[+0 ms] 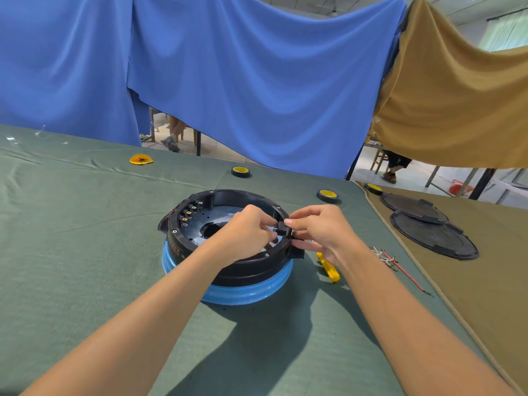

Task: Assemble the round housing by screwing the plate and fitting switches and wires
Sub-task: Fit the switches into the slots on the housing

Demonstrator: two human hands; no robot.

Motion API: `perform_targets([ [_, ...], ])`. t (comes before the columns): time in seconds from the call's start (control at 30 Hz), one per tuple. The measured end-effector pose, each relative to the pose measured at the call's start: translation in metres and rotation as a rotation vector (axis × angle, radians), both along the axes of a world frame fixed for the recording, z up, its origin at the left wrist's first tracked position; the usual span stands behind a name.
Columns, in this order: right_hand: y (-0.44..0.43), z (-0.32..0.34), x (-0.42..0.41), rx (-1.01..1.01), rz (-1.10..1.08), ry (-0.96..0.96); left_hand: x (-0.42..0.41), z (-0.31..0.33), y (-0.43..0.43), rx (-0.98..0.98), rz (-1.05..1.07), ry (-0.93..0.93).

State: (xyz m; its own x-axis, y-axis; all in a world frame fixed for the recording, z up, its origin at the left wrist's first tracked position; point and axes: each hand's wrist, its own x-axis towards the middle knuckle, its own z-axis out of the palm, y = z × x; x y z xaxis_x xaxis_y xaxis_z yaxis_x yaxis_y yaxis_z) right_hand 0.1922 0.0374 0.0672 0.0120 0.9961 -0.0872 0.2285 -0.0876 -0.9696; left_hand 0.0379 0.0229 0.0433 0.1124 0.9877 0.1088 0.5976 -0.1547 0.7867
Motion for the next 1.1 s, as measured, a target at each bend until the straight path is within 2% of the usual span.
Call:
perform_targets([
  [0.1,0.000,0.007,-0.002,-0.122,-0.011,0.024,0.000,-0.001,0.002,0.004,0.008,0.002],
  [0.23,0.000,0.010,-0.001,-0.195,0.025,-0.049,0.002,-0.002,0.003,0.003,0.018,0.015],
  [0.57,-0.007,-0.001,-0.003,-0.028,0.059,-0.062,0.005,0.003,-0.003,0.026,0.033,0.090],
  [0.8,-0.003,0.002,0.001,-0.114,0.045,0.025,0.005,0.004,-0.002,0.038,0.025,0.133],
  [1.1,0.007,-0.003,-0.011,-0.102,-0.060,-0.047,0.005,0.004,-0.002,0.016,-0.014,0.221],
])
